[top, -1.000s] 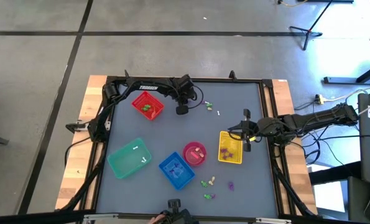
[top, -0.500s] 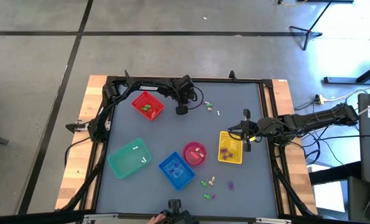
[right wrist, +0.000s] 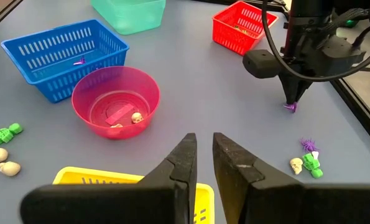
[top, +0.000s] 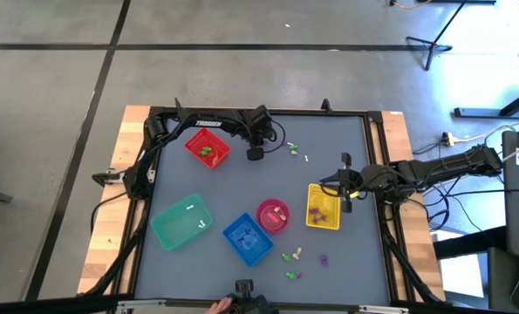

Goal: Sort Halloween decoration
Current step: Put the violet witch hat toy into the blue bin

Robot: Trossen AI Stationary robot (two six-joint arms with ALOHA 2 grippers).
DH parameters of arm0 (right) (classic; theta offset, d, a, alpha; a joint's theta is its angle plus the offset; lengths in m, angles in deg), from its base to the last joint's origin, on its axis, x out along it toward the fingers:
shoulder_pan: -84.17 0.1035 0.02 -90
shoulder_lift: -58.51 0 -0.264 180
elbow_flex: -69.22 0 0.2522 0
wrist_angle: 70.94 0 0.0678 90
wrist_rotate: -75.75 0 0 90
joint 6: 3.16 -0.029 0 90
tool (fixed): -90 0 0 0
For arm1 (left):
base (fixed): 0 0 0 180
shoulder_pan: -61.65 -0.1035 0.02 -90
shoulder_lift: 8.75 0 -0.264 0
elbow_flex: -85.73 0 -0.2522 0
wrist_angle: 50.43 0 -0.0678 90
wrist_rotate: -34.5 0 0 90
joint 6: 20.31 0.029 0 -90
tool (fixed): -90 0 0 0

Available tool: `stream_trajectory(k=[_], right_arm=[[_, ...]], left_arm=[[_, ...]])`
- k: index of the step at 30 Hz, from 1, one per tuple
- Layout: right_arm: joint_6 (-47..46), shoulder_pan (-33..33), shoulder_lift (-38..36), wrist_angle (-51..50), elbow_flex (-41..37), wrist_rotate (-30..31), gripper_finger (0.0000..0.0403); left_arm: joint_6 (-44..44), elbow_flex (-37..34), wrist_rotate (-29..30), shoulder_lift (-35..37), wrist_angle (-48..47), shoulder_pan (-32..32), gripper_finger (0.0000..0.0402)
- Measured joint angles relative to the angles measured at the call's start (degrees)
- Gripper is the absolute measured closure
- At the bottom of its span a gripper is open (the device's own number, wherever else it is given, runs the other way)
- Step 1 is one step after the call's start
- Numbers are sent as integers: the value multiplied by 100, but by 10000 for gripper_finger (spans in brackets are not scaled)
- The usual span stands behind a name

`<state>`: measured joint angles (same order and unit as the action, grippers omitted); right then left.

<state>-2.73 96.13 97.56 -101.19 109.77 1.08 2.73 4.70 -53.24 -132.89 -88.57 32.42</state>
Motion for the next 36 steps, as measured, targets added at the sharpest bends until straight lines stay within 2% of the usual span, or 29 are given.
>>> stream_trajectory(k=[7,13,17,26,28,33,36], right_arm=[[0,0,0,-2,0,0,352],[-2,0,-1,-4,0,0,352],[-2,1,-1,-6,0,0,352],[-2,-1,12,-7,0,3,352],[-4,1,20,-17,0,7,352],[-9,1,22,-25,0,11,352],[-7,1,22,-32,-2,18,352]], left_arm=[[-14,4,55,13,-6,33,303],[-78,8,286,20,-22,112,273],[-245,9,675,42,-47,204,267],[-356,-7,861,221,35,286,266],[-474,-7,828,243,64,286,266],[-678,-6,308,243,123,300,266],[-919,-2,256,243,140,313,266]])
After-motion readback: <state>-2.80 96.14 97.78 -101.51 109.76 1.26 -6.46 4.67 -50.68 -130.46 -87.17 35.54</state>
